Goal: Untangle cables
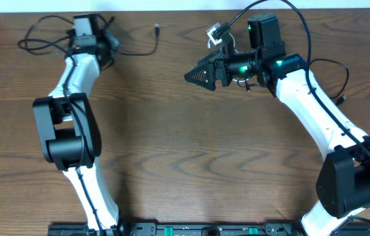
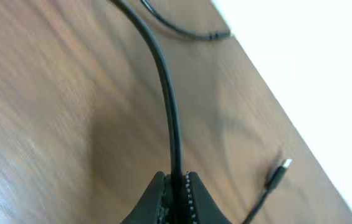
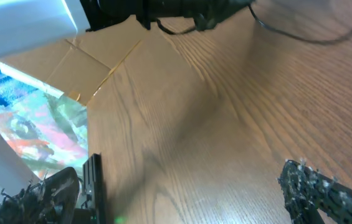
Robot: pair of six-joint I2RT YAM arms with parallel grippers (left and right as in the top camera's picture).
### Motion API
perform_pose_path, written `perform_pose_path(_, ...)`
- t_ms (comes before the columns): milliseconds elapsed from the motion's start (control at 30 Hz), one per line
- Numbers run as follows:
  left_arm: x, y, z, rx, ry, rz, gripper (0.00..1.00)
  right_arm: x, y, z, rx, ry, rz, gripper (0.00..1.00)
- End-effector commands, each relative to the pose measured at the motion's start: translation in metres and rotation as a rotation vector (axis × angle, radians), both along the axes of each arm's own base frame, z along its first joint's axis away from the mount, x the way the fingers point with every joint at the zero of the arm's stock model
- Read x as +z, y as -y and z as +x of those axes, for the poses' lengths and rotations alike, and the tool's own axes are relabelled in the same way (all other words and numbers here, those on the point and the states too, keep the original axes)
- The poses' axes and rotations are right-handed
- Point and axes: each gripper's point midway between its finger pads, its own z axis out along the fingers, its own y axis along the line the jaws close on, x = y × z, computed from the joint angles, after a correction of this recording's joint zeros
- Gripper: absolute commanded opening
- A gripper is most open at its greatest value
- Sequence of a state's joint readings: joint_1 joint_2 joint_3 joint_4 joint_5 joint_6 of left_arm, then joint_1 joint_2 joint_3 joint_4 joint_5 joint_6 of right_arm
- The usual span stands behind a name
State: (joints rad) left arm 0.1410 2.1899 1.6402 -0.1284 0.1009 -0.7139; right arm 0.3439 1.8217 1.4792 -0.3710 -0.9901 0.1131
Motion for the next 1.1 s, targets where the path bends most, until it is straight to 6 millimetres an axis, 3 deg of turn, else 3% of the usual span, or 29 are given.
perform_pose_path(0, 0.011, -0.039, 0.001, 0.015, 0.034, 0.111, 0.23, 0.010, 0.002, -0.002, 0.001, 0.024, 0.008, 0.99)
perform_pose_path(67, 0.014, -0.053, 0.001, -0.009, 0.042, 0.168, 0.77, 0.010, 0.002, -0.002, 0.001, 0.023, 0.008, 0.99)
perform_pose_path(100, 0.014, -0.060, 0.000, -0.013, 0.039, 0.184, 0.91, 0.010, 0.002, -0.002, 0.001, 0.023, 0.008, 0.99)
perform_pose_path(133, 0.014, -0.066, -0.002, -0.013, 0.034, 0.193, 0.94, 0.010, 0.002, -0.002, 0.001, 0.023, 0.008, 0.99)
perform_pose_path(233, 0.009, -0.073, -0.009, -0.030, 0.010, 0.173, 0.95, 0.010, 0.002, -0.002, 0.001, 0.024, 0.008, 0.99)
perform_pose_path(367, 0.003, -0.064, -0.015, -0.092, -0.002, 0.090, 0.95, 0.010, 0.002, -0.001, -0.002, 0.027, 0.007, 0.99)
perform_pose_path(567, -0.001, -0.016, -0.018, -0.249, -0.005, -0.057, 0.96, -0.003, 0.012, 0.017, -0.127, 0.012, -0.073, 0.99)
perform_pose_path(700, -0.019, 0.013, -0.035, -0.276, -0.117, -0.108, 0.96, -0.005, 0.014, 0.022, -0.163, 0.007, -0.090, 0.99)
perform_pose_path(867, -0.041, 0.029, -0.055, -0.205, -0.281, 0.000, 0.96, -0.003, 0.014, 0.024, -0.164, 0.023, -0.082, 0.99)
perform_pose_path(1067, -0.048, 0.040, -0.050, -0.183, -0.295, 0.128, 0.94, -0.003, 0.014, 0.024, -0.163, 0.020, -0.083, 0.99)
